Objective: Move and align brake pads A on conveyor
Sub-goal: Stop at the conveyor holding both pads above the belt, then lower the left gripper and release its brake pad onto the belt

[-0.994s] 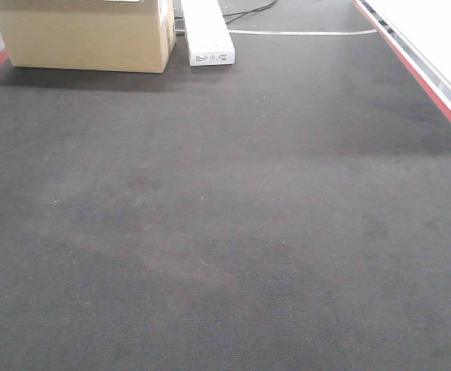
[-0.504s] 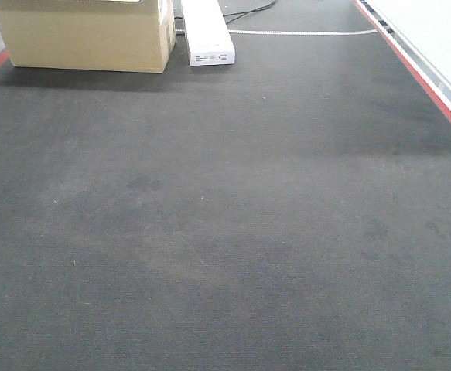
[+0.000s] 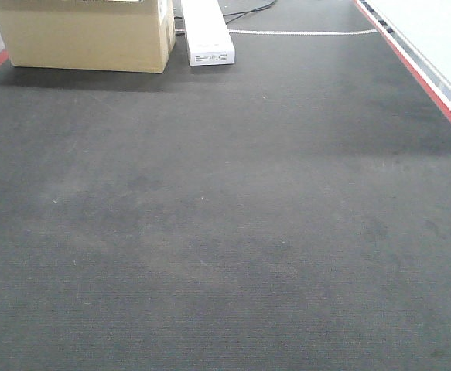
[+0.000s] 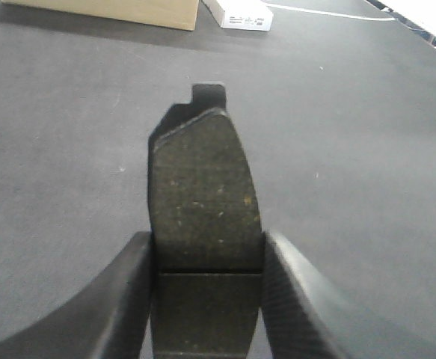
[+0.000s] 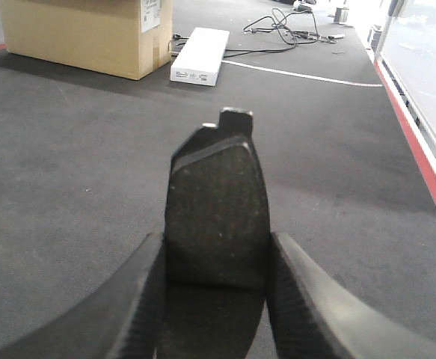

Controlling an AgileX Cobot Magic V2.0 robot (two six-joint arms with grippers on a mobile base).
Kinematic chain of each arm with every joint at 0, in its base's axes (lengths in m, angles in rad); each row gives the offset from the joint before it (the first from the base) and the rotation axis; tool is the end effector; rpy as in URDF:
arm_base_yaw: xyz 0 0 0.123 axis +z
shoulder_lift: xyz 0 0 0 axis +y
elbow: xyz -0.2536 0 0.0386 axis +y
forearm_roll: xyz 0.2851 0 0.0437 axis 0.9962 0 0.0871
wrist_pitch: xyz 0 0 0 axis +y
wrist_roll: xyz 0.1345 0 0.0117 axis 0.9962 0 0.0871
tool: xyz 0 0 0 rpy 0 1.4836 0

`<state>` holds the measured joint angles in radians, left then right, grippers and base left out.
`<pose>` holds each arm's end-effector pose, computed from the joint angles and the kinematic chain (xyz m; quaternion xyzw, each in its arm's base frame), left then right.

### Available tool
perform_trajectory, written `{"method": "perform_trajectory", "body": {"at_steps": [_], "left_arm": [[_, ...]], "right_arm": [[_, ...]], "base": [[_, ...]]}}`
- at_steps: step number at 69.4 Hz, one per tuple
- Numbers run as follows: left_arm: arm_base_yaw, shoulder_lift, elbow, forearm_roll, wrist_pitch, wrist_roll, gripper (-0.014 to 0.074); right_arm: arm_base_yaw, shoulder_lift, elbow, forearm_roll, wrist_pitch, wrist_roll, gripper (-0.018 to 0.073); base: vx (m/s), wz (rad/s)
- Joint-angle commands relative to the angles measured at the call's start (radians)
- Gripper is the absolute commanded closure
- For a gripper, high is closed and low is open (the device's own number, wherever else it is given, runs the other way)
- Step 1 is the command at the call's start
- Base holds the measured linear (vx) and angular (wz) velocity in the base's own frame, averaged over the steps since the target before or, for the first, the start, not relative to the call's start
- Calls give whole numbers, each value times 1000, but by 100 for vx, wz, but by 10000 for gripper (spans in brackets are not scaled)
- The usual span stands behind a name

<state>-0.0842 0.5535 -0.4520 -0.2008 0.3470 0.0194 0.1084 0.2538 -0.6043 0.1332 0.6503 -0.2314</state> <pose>0.2174 -0.0275 0.2569 -0.0157 0.8204 -0.0999 0.5627 0.1466 0.0269 0.3351 -0.1156 0.7679 0.0260 0.6295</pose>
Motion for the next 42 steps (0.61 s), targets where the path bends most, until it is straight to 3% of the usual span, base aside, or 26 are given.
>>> {"method": "perform_trajectory", "body": {"at_steps": [1,22,42], "left_arm": [[-4,134,-118,-7,-31,-19,599],[-3,582,-363,42,91,-30,594],[-3,856,-465,42,117,-31,591]], "right_arm": [[-4,15,-29,2,-98,-7,564],[-4,15,-29,2,-98,-7,564],[-4,15,-29,2,-97,-7,564]], "base": [[0,0],[0,0],[0,0]]}}
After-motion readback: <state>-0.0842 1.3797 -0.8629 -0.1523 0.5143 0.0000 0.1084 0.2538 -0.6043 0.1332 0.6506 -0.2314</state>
